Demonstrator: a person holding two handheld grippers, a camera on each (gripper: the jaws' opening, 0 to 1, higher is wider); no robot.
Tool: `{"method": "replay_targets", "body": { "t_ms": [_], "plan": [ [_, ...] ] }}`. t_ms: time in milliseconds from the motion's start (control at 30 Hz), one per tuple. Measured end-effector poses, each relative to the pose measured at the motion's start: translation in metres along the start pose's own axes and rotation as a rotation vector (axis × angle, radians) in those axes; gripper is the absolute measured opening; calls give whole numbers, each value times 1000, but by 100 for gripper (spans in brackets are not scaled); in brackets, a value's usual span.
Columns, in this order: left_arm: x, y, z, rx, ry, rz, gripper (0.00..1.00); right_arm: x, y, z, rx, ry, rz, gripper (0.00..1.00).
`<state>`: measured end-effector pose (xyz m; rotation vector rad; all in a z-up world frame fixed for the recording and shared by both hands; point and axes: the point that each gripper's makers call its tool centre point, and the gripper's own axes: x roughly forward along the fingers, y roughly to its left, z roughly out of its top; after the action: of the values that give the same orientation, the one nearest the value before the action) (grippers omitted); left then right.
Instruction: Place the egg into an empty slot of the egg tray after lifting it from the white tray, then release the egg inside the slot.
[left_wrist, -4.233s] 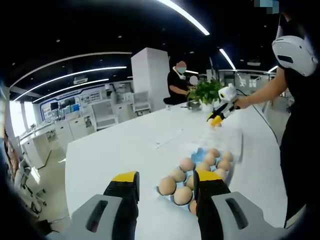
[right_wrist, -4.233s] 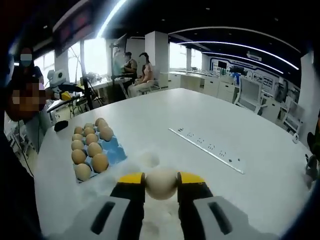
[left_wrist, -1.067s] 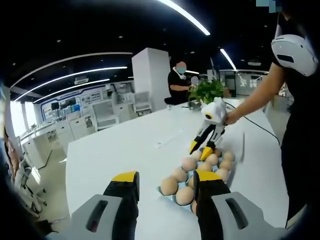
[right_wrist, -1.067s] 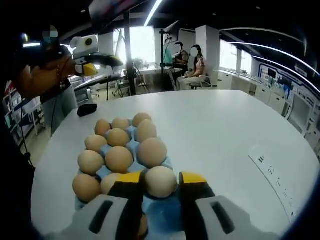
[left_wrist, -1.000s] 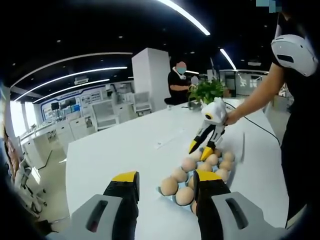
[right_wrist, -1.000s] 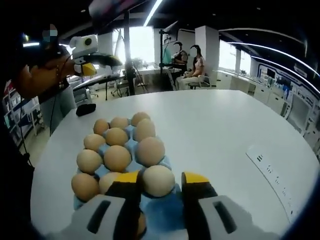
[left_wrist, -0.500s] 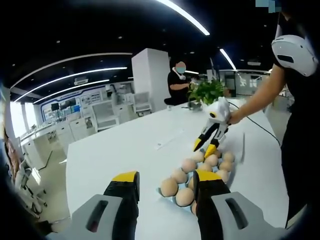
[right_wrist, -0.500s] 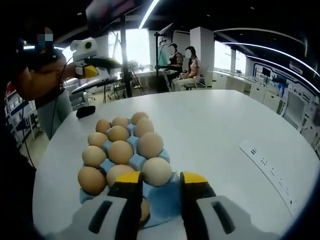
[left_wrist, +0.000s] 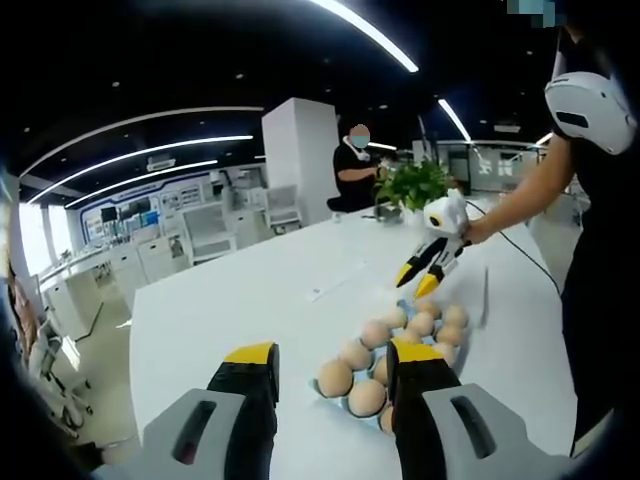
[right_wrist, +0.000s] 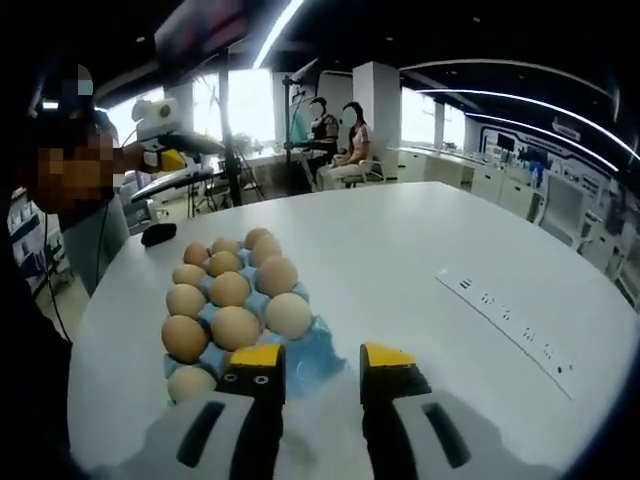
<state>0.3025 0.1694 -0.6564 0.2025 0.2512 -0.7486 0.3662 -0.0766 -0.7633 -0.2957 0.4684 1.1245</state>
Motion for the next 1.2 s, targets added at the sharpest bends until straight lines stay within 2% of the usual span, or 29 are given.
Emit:
{"method": "replay_targets", "body": {
  "t_ms": [167, 500, 900, 1067, 1200],
  "plan": [
    [2, -1, 0, -2, 1, -4, 43, -23, -15, -13, 22, 8, -57, 29],
    [6, -3, 1, -1, -2, -12, 43, -56, -36, -37, 66, 31, -143, 29],
    [5, -1, 0, -1, 1, -8, 43, -105, -69, -70, 112, 65, -284, 29],
    [6, -3, 2, 2, 0, -12, 43, -128, -89, -83, 129, 83, -374, 29],
    [7, -3, 2, 2, 1, -13, 43, -149, -103, -90, 156, 71, -434, 29]
  ]
}}
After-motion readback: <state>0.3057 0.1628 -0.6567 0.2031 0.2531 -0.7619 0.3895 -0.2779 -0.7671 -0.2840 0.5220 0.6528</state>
